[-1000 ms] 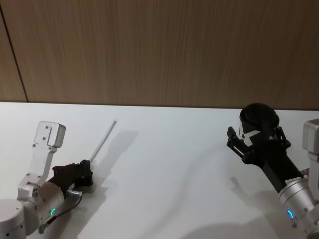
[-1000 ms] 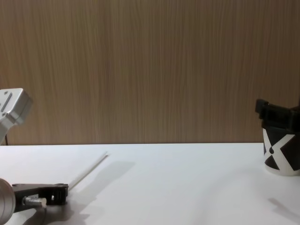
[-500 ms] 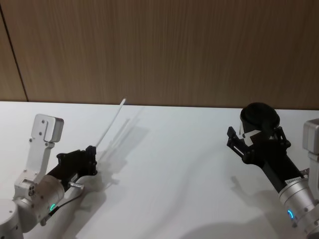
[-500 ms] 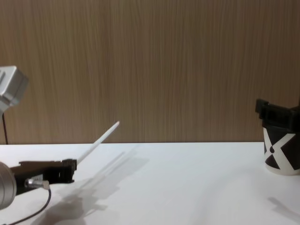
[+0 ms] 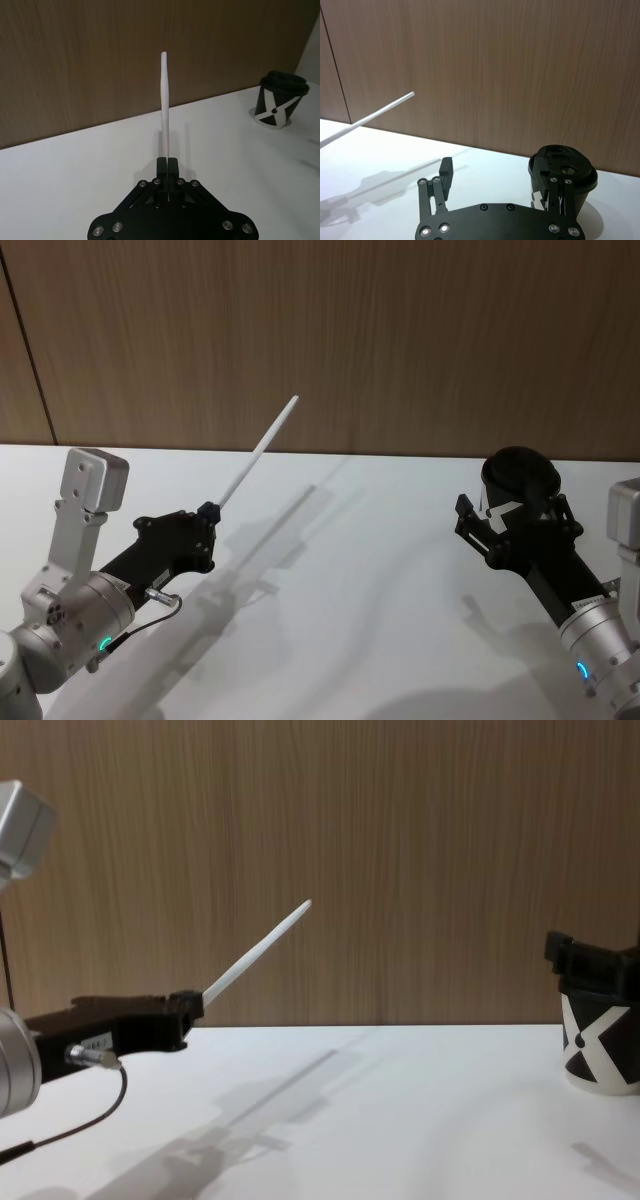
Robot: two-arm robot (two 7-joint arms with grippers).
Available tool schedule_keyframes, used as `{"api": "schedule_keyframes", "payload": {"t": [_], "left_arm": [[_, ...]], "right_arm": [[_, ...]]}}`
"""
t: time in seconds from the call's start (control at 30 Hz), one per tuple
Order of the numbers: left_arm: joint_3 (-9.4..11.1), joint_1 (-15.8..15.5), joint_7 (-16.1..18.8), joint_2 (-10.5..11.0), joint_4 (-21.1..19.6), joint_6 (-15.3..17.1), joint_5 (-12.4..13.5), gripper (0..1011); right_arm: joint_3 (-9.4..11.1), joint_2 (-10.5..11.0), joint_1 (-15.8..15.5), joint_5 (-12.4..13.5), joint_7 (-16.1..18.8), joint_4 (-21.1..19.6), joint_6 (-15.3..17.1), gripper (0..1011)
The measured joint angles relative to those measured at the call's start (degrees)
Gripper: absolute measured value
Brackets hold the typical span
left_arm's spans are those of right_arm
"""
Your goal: Pick up the straw with one hand, pass it to the other hand, and insert it into the cup.
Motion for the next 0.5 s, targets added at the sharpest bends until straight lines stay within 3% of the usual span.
{"api": "schedule_keyframes", "payload": {"t": [0.5], "left_arm": [[2.1,-1.8,-8.1,2.7,-2.1,-3.6,-2.9,12]], "right_arm": [[0.0,0.0,0.0,0.0,0.0,0.0,0.0,1001]]}}
